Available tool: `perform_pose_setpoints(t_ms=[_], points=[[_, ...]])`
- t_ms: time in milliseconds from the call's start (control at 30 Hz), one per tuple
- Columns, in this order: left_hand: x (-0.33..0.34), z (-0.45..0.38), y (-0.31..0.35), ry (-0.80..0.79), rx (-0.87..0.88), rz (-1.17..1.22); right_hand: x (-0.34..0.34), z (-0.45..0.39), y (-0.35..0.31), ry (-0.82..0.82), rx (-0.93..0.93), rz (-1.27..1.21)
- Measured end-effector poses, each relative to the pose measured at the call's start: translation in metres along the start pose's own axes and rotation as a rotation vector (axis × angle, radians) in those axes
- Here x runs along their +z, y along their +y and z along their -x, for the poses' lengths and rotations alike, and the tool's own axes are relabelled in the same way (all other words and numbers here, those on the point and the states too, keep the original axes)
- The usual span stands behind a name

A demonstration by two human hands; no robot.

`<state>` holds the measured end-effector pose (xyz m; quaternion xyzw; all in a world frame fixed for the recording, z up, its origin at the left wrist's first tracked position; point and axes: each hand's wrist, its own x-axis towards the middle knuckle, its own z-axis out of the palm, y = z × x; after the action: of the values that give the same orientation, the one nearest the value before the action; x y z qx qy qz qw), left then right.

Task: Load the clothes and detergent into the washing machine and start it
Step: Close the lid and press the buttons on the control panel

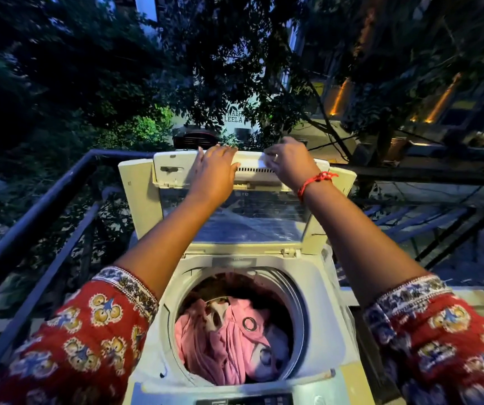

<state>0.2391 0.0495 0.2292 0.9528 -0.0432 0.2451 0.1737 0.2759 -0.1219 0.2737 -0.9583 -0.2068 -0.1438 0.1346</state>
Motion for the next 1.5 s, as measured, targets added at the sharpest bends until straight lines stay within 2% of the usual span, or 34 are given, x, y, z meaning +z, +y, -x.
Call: perform_pose_setpoints(t_ms=[133, 233, 400, 567, 933, 1500], points=[[-0.013, -0.006, 0.003, -0.047, 0.034, -0.027, -0.008, -0.01, -0.002, -0.07, 0.009, 0.039], [-0.026, -0.023, 0.009, -0.136, -0.01, -0.073, -0.016, -0.015, -0.005, -0.113, -0.018, 0.102], [-0.04, -0.045, 0.01, -0.227, -0.074, 0.017, -0.019, -0.016, 0.001, -0.106, -0.018, 0.075], [-0.041, -0.046, 0.011, -0.223, -0.122, 0.041, -0.015, -0.013, 0.003, -0.106, 0.02, 0.011], [-0.051, -0.028, 0.029, -0.219, -0.217, -0.002, -0.024, 0.004, 0.009, -0.141, -0.061, -0.019], [-0.075, 0.029, 0.058, -0.32, -0.198, -0.147, -0.029, 0.055, 0.023, -0.135, -0.307, 0.0]])
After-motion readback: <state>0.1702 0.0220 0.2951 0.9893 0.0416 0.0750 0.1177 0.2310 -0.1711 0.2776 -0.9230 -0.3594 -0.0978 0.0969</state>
